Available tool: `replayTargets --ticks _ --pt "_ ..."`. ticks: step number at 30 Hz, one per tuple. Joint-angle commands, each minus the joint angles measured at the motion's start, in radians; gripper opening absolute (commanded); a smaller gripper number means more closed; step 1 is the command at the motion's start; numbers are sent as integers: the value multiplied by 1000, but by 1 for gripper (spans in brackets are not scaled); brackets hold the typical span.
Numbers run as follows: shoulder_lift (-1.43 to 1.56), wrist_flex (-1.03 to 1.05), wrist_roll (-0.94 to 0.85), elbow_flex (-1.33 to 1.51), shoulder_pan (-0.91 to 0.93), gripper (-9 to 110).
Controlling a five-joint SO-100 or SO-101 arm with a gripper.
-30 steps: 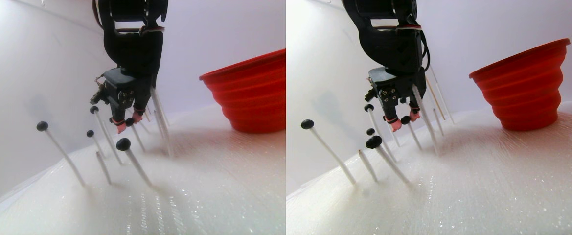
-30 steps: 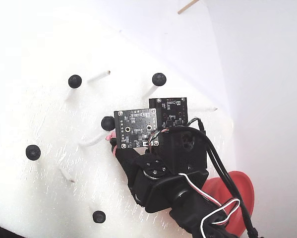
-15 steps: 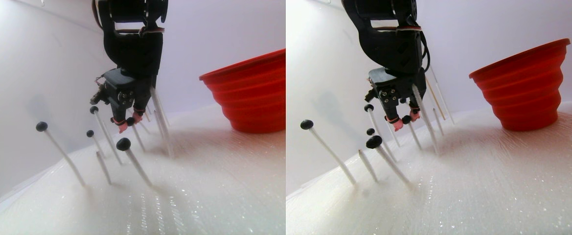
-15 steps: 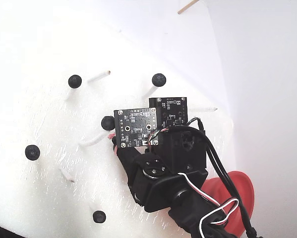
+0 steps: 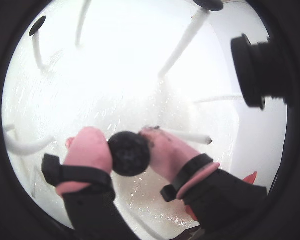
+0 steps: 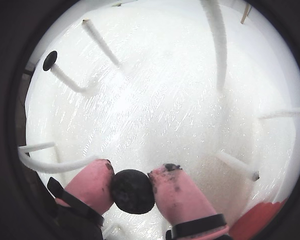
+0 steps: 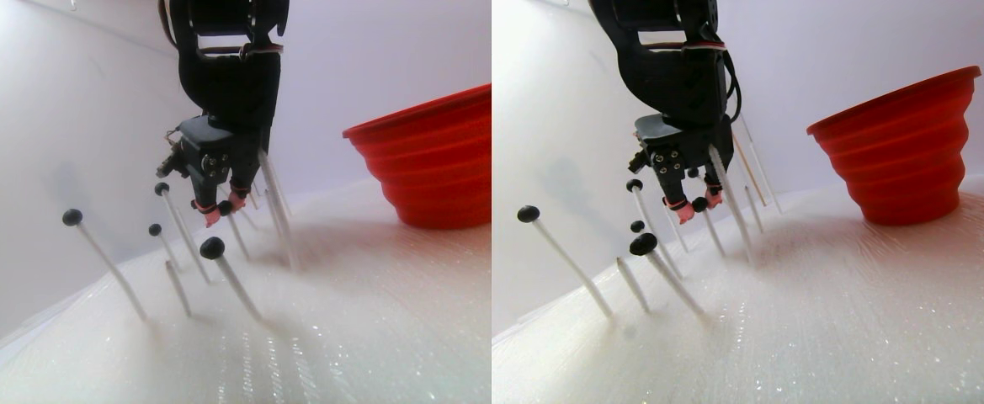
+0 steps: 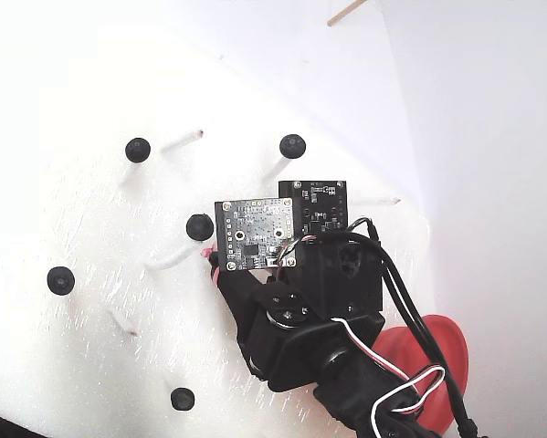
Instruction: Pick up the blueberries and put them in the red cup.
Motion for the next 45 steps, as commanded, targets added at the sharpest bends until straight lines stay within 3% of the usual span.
replayTargets --ticks 1,45 --pt "117 8 8 -26 -49 12" --pt "448 259 57 46 20 11"
